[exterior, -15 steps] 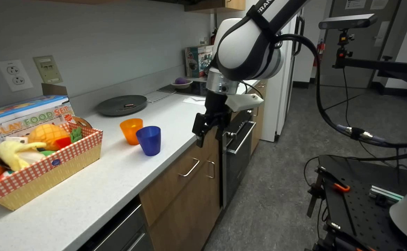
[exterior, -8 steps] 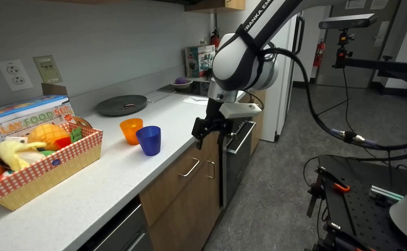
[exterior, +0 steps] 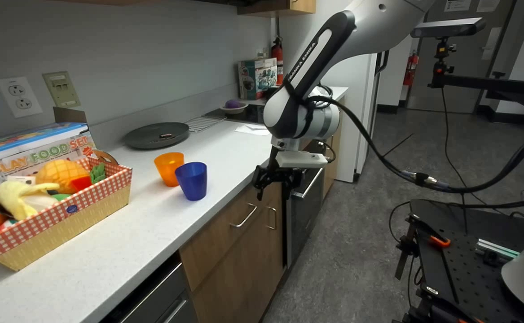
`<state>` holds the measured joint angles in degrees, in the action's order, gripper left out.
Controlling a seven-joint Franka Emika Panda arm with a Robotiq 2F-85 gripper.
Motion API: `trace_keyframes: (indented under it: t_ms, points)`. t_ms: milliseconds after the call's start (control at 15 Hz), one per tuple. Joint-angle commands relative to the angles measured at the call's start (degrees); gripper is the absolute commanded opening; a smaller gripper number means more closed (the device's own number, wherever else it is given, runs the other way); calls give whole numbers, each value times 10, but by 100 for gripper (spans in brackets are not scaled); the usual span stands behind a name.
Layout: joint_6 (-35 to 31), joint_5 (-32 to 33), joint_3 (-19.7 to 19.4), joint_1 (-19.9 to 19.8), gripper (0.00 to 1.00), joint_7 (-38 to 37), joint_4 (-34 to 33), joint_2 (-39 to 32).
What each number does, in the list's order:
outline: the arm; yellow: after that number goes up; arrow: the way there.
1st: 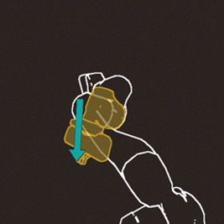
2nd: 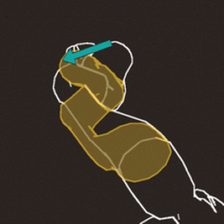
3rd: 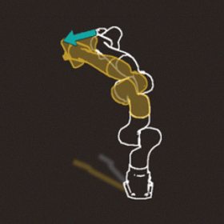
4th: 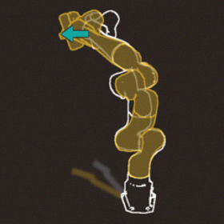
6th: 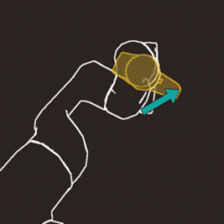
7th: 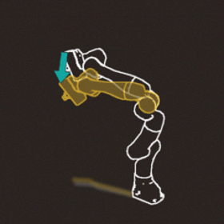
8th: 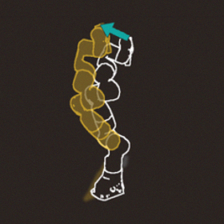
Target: Open the drawer on the left
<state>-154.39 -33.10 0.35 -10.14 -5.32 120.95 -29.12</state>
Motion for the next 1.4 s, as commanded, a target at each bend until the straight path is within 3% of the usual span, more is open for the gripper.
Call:
trace_keyframes:
  t_ms: [0, 733, 800, 1333]
  points:
    - [-9, -37, 23, -24, 100, -9, -76, -74]
    - [-13, -82, 40, -26, 100, -13, -117, -114]
    - [-73, -110, 68, 7, 100, -17, -49, -93]
    - [-201, -164, 105, 18, 100, -5, -17, -122]
